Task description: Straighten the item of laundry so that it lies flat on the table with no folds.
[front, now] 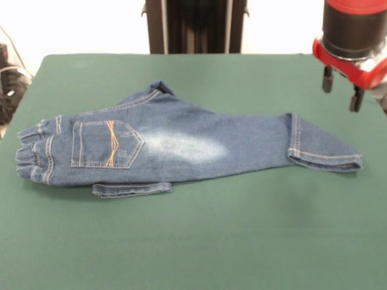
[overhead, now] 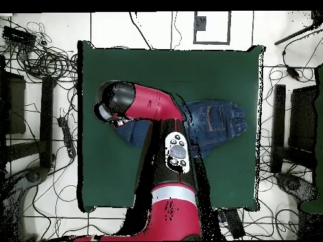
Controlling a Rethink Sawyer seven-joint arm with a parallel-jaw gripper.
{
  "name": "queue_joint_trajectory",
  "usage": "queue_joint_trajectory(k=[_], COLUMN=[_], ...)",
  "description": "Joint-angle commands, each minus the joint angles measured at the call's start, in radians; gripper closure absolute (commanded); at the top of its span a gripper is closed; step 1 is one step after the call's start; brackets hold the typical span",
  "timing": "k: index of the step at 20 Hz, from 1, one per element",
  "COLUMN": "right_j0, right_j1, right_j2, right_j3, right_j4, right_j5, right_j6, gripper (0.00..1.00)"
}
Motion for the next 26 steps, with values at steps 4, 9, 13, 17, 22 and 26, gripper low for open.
queue_joint_trajectory(k=[4,9,13,17,22,26], right_j0=[-0.069,-0.125,-0.189,-0.216,-0.226,-0.228], right_j1=[0.084,0.065,0.034,0.0,-0.01,-0.011], right_j2=[0.004,0.036,0.088,0.115,0.138,0.144], right_j3=[0.045,0.024,0.043,0.064,0.073,0.071], right_j4=[-0.177,-0.289,-0.362,-0.387,-0.417,-0.431], right_j5=[-0.033,-0.063,-0.151,-0.117,-0.123,-0.12], right_j6=[-0.1,-0.191,-0.249,-0.222,-0.2,-0.177], gripper=[0.0,0.0,0.0,0.0,0.0,0.0])
